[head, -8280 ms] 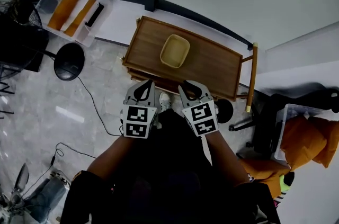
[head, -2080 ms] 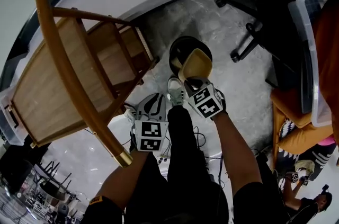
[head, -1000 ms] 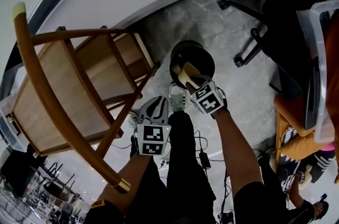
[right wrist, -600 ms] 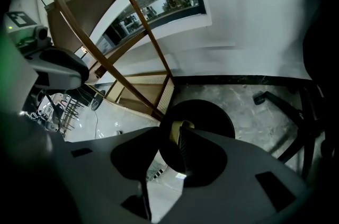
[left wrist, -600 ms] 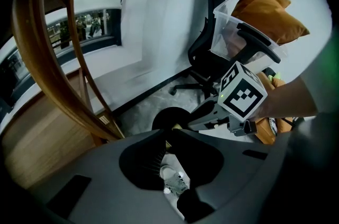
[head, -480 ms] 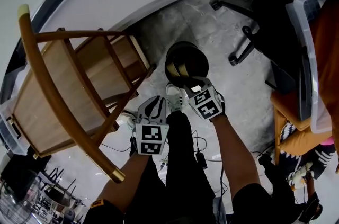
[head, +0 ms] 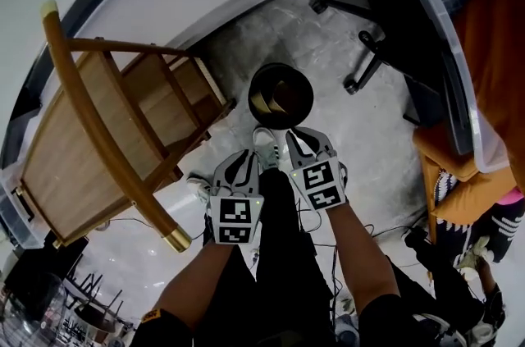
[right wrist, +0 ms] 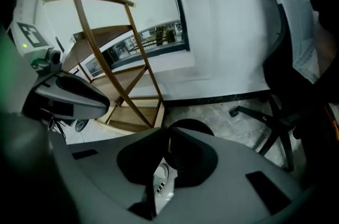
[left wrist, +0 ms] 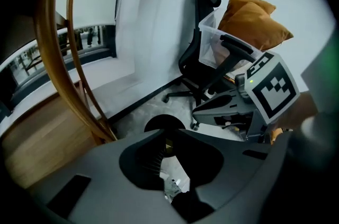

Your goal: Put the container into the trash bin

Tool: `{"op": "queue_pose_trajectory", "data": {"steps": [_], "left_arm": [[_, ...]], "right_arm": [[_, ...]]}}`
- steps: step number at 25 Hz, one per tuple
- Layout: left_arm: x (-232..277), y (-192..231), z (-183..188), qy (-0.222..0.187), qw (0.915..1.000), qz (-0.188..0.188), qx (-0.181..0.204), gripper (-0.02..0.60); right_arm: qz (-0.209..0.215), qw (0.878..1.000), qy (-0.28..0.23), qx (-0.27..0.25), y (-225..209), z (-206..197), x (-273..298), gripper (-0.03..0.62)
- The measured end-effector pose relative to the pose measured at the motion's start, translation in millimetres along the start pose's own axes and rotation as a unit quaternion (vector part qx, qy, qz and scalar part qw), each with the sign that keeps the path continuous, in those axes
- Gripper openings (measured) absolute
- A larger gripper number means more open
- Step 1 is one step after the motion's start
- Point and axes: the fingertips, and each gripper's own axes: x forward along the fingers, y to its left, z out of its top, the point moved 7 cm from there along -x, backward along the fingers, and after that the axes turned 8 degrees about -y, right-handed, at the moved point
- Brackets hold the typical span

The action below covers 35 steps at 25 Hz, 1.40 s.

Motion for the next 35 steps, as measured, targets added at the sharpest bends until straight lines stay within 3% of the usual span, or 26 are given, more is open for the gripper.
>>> {"op": "queue_pose_trajectory", "data": {"steps": [8, 18, 26, 35], "left_arm": [[-40, -25, 23, -0.063, 0.9972, -0.034, 0.021, 0.041], [-85, -31, 19, -0.084, 0.9911, -0.068, 0.078, 0.038], [-97, -35, 14, -0.084, 0.9871, -0.087, 0.105, 0.037], [-96, -41, 14, -0.088, 0.9867, -0.09, 0.103, 0.034]], "right_arm": [[-0.069, 0.994, -0.071, 0.037, 31, 13, -64, 0.017], [-0.143, 0.975, -0.151, 0.074, 76, 15, -122, 0.015], [-0.174, 0.965, -0.171, 0.099, 96, 6, -134, 0.014], [-0.184, 0.964, -0.164, 0.099, 94, -4, -136, 0.014]]}}
